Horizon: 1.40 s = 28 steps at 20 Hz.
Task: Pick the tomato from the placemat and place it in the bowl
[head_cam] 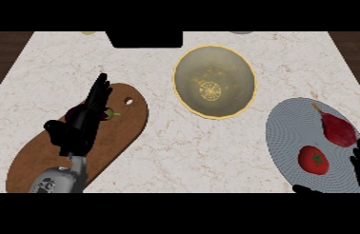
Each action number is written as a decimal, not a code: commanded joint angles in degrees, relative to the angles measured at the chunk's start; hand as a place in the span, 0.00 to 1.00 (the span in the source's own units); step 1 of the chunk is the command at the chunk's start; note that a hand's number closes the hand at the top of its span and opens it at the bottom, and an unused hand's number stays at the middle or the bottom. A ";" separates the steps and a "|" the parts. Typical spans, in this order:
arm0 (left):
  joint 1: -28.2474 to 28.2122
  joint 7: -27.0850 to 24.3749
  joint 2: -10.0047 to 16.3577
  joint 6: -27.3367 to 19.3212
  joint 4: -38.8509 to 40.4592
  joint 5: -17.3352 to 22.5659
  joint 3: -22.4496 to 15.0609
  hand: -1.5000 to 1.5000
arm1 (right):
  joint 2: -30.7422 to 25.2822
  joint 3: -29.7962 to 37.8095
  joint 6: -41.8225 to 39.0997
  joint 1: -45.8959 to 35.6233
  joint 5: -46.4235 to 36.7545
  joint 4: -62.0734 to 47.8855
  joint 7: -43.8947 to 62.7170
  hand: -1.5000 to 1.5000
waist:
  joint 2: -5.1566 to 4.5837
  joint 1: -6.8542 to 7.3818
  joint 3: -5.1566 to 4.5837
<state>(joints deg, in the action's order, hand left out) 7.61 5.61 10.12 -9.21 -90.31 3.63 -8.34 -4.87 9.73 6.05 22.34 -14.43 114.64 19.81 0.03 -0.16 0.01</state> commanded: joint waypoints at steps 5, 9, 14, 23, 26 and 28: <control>1.12 -0.21 0.44 4.65 1.35 0.74 4.10 0.50 | 4.63 -1.35 2.29 -1.39 -2.67 -7.15 -6.04 0.00 | -0.01 0.02 -0.01; -0.20 0.56 -2.84 1.44 -1.38 -3.15 2.00 0.50 | 0.65 4.89 -0.32 -5.69 1.84 -14.44 -9.11 0.00 | 0.00 0.08 0.00; -1.61 -4.30 -4.87 1.36 3.36 -4.31 0.91 0.50 | -0.11 4.03 3.93 -6.58 -6.51 -18.03 -6.70 0.00 | -0.07 0.13 -0.02; 4.73 0.74 -4.46 2.61 4.48 -5.13 4.30 0.50 | 0.50 2.90 2.14 -9.66 -6.21 -25.45 -8.96 0.00 | -0.03 -0.02 0.00; -0.88 0.69 -5.44 2.03 -1.23 -4.96 2.46 0.50 | -2.62 -0.18 -0.35 -9.91 -9.93 -27.34 -13.65 1.00 | 0.04 0.45 0.01; -2.77 -0.33 -3.80 4.69 -1.48 -3.69 3.01 0.50 | -3.51 -2.11 0.61 -11.04 -14.14 -27.41 -12.97 1.00 | 0.01 0.65 -0.01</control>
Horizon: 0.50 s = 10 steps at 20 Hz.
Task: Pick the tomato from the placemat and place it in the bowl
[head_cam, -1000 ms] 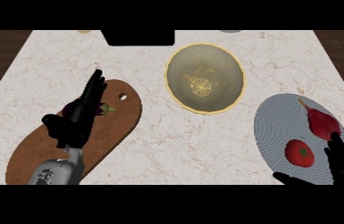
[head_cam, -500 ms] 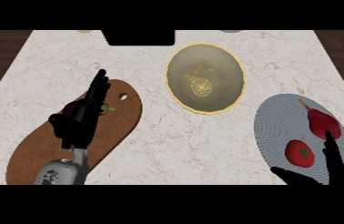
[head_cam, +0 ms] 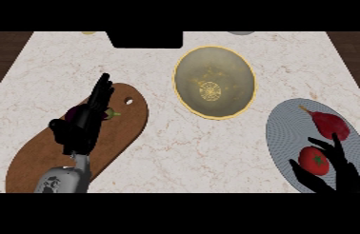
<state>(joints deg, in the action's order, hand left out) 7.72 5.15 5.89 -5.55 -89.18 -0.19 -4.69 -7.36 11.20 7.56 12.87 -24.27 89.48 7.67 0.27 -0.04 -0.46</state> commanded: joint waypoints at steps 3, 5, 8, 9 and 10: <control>-1.04 0.34 0.22 0.73 -1.45 -0.09 0.32 0.50 | 0.27 -5.60 1.35 -3.88 -7.35 -6.73 -3.58 1.00 | -0.30 0.36 0.48; -0.92 5.80 0.69 0.11 -7.41 -0.56 0.03 0.50 | -0.47 -4.41 -2.33 -2.08 -3.38 -1.93 -2.29 1.00 | -0.19 0.15 0.48; 0.18 -2.67 0.06 2.14 2.42 0.15 2.30 0.50 | 2.10 -4.82 0.02 -0.29 -3.22 -1.26 -3.95 1.00 | -0.26 -0.12 0.46; -2.79 -0.31 -0.91 1.41 -2.62 -0.16 0.37 0.50 | 1.77 -6.68 -2.26 2.83 -3.80 4.49 -1.89 1.00 | -0.19 -0.09 0.45; 1.09 0.20 -1.44 0.33 1.55 -1.38 0.87 0.50 | 3.11 -5.43 0.55 1.21 -2.87 -1.44 -6.22 1.00 | -0.26 -0.17 0.47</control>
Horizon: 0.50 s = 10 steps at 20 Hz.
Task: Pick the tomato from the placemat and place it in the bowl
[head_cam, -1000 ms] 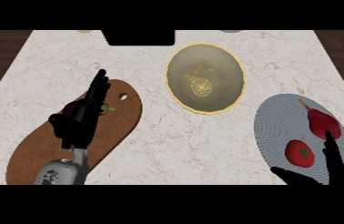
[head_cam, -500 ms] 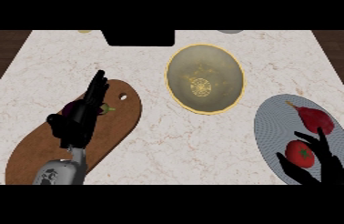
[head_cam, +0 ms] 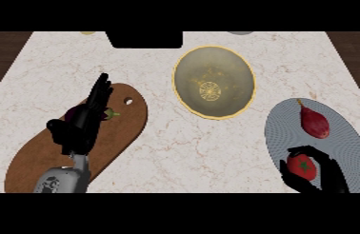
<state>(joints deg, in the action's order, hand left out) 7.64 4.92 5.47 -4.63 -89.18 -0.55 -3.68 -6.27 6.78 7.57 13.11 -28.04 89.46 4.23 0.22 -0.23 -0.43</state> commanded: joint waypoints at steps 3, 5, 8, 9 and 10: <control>0.70 -0.83 -1.73 -0.50 1.56 -1.24 -1.45 0.50 | 6.02 -16.54 10.54 -7.05 -3.84 1.60 7.38 1.00 | -0.27 1.61 0.41; 1.96 -0.35 -1.01 0.89 1.83 -1.05 -1.88 0.50 | 6.11 -23.53 12.90 -12.71 -5.26 1.61 12.19 1.00 | -0.40 3.74 0.35; 2.86 -0.84 -1.10 2.35 2.71 -0.52 -2.58 0.50 | 6.19 -29.88 18.57 -20.74 -5.26 -0.19 15.13 1.00 | -0.85 6.95 0.33; 4.21 -0.51 -1.16 1.98 2.74 -0.48 -2.12 0.50 | 6.21 -31.35 20.84 -23.98 -5.73 -0.51 16.66 1.00 | -0.91 7.24 0.33; 4.41 -0.01 -1.59 2.02 3.10 -0.69 -2.74 0.50 | 6.22 -33.73 24.03 -26.66 -5.51 -0.76 17.97 1.00 | -0.83 6.94 0.39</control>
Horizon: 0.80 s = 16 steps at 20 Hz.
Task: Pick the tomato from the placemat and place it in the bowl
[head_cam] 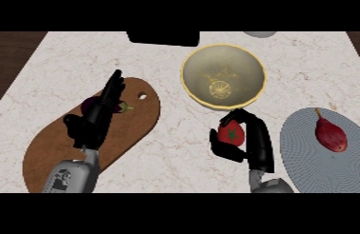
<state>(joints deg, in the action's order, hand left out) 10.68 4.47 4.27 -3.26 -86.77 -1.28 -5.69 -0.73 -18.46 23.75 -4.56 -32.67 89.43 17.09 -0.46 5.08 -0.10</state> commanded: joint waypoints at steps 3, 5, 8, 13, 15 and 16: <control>2.00 1.19 -0.02 0.76 0.65 -0.10 -0.64 0.50 | 0.71 -12.21 14.95 -16.64 -6.80 -3.08 10.89 1.00 | 0.14 1.73 -0.14; 0.84 0.19 -0.87 0.24 0.56 -0.61 -1.46 0.50 | 0.72 -14.75 18.43 -20.81 -11.11 -4.19 15.08 1.00 | 0.58 1.63 -0.28; 1.48 1.33 -1.10 -0.29 0.96 -0.73 -1.23 0.50 | 0.73 -16.60 19.23 -29.14 -17.21 -6.74 23.31 1.00 | 0.95 0.75 -0.36; 2.57 1.49 -0.54 -0.74 2.41 -0.95 -0.06 0.50 | 0.73 -15.38 15.39 -42.81 -24.19 -11.47 39.32 1.00 | 1.14 -0.44 -0.40; 2.35 1.02 -1.08 -0.40 2.67 -0.57 -0.40 0.50 | 0.73 -15.57 12.36 -47.88 -25.47 -14.18 46.07 1.00 | 1.05 -0.30 -0.38; 1.62 0.21 -1.78 -0.75 2.77 -0.80 -0.92 0.50 | 0.73 -16.43 11.35 -49.67 -25.98 -15.75 49.36 1.00 | 0.99 0.02 -0.37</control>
<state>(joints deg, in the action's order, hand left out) 12.49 5.21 3.32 -3.74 -84.73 -1.99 -6.20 -0.13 -33.81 36.97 -45.48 -55.28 77.63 53.60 0.55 5.02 -0.47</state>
